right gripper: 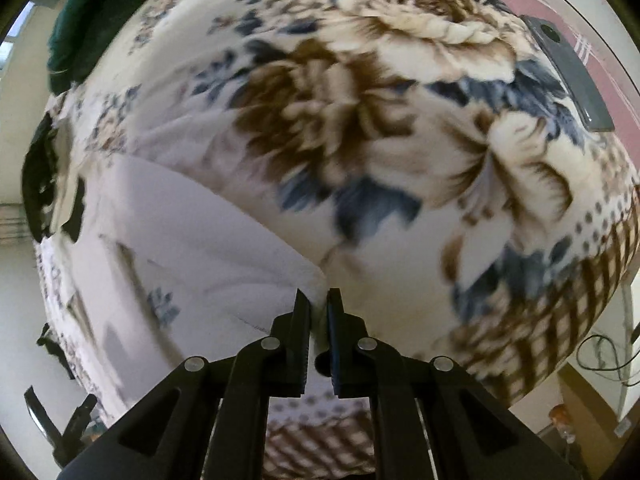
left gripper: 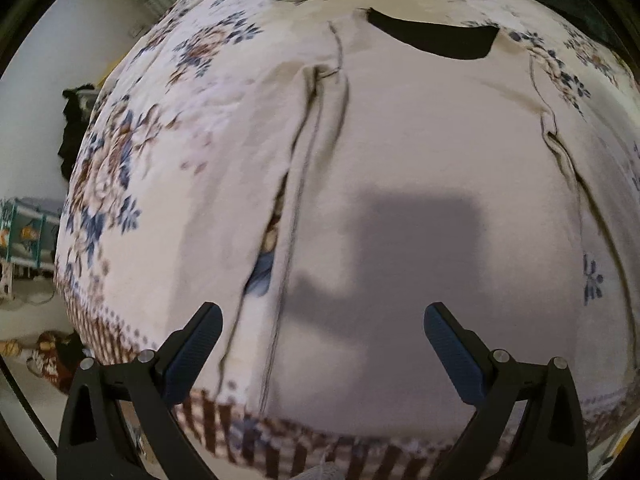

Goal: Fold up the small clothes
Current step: 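Grasp the sleeve cuff with the right gripper and lift it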

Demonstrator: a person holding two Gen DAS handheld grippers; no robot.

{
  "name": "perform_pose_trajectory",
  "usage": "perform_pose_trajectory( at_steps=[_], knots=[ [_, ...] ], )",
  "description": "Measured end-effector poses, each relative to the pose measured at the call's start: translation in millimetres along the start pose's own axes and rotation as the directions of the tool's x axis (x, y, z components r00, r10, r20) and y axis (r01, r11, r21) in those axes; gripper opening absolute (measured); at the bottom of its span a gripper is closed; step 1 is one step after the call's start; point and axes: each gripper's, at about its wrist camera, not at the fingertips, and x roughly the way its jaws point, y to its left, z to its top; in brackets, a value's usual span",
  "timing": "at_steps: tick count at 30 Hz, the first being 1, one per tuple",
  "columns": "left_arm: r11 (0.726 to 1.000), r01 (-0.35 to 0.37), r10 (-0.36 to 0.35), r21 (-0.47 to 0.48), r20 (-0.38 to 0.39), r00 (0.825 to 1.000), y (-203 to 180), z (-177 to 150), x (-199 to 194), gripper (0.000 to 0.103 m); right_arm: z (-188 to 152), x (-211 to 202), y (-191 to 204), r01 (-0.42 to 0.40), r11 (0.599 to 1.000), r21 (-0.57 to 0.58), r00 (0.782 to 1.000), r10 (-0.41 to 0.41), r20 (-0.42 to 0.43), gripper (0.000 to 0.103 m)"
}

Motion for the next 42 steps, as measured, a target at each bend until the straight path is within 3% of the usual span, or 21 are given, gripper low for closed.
perform_pose_trajectory(
  at_steps=[2, 5, 9, 11, 12, 13, 14, 15, 18, 20, 23, 26, 28, 29, 30, 32, 35, 38, 40, 42],
  knots=[
    [1.0, -0.002, 0.002, 0.005, 0.003, 1.0, -2, -1, 9, 0.103, 10, 8, -9, 0.002, 0.998, 0.061, 1.0, -0.002, -0.005, 0.032],
    [1.0, -0.004, 0.004, -0.003, -0.008, 1.0, -2, -4, 24, 0.103, 15, 19, -32, -0.087, 0.98, 0.182, 0.996, 0.086, 0.012, 0.06],
    [1.0, -0.007, 0.005, -0.03, -0.052, 0.999, 6, -11, 40, 0.103, 18, 60, -47, -0.1, 0.954, 0.282, 0.992, 0.116, -0.041, 0.061],
    [0.999, -0.004, 0.001, -0.044, -0.064, 0.998, 9, -16, 41, 0.103, 18, 75, -49, -0.115, 0.942, 0.316, 0.991, 0.13, -0.028, 0.061],
    [0.999, -0.002, -0.002, -0.052, -0.067, 0.998, 12, -19, 41, 0.103, 17, 78, -45, -0.123, 0.939, 0.321, 0.992, 0.13, -0.001, 0.06],
    [0.998, -0.001, -0.003, -0.057, -0.069, 0.998, 14, -20, 40, 0.103, 16, 79, -37, -0.136, 0.941, 0.311, 0.991, 0.135, 0.025, 0.046],
    [0.998, 0.001, -0.005, -0.063, -0.07, 0.998, 18, -22, 39, 0.103, 17, 80, -27, -0.136, 0.947, 0.291, 0.991, 0.132, 0.032, 0.017],
    [0.997, 0.003, -0.009, -0.073, -0.072, 0.997, 23, -24, 37, 0.103, 18, 76, -15, -0.137, 0.955, 0.262, 0.991, 0.133, 0.034, 0.01],
    [0.995, -0.002, -0.007, -0.097, -0.087, 0.996, 37, -27, 32, 0.103, 8, 63, 38, -0.138, 0.983, 0.121, 0.989, 0.131, 0.063, 0.008],
    [0.992, 0.007, -0.018, -0.124, -0.084, 0.996, 52, -28, 28, 0.103, -6, 49, 96, -0.126, 0.991, -0.034, 0.989, 0.129, 0.071, 0.007],
    [0.988, 0.001, -0.011, -0.156, -0.061, 0.998, 77, -30, 18, 0.103, -42, 40, 183, -0.105, 0.96, -0.26, 0.991, 0.122, 0.051, 0.007],
    [0.981, -0.021, 0.014, -0.193, -0.038, 0.999, 109, -33, 12, 0.103, -104, 52, 292, -0.071, 0.852, -0.519, 0.996, 0.086, 0.005, 0.007],
    [0.972, -0.049, 0.043, -0.228, -0.03, 0.999, 136, -37, 9, 0.103, -158, 79, 361, -0.053, 0.737, -0.674, 0.999, 0.04, -0.035, 0.007],
    [0.969, -0.059, 0.053, -0.24, -0.029, 0.998, 146, -39, 9, 0.103, -185, 80, 372, -0.049, 0.696, -0.716, 0.999, 0.024, -0.045, 0.007],
    [0.964, -0.075, 0.07, -0.256, -0.031, 0.997, 158, -42, 9, 0.103, -218, 102, 399, -0.041, 0.623, -0.781, 0.998, -0.016, -0.066, 0.007],
    [0.953, -0.097, 0.089, -0.286, -0.04, 0.995, 181, -49, 12, 0.103, -276, 118, 427, -0.027, 0.525, -0.851, 0.994, -0.074, -0.077, 0.007],
    [0.933, -0.112, 0.098, -0.341, -0.058, 0.993, 211, -60, 17, 0.103, -345, 160, 450, 0.009, 0.374, -0.927, 0.983, -0.173, -0.061, 0.007],
    [0.918, -0.119, 0.097, -0.378, -0.076, 0.992, 232, -74, 25, 0.103, -392, 172, 446, 0.021, 0.313, -0.949, 0.974, -0.222, -0.051, 0.007],
    [0.913, -0.122, 0.095, -0.39, -0.087, 0.992, 238, -80, 30, 0.103, -404, 176, 439, 0.01, 0.303, -0.953, 0.969, -0.238, -0.066, 0.005],
    [0.908, -0.114, 0.081, -0.404, -0.097, 0.992, 246, -87, 36, 0.103, -408, 185, 433, -0.002, 0.318, -0.948, 0.957, -0.275, -0.094, 0.005]
  ],
)
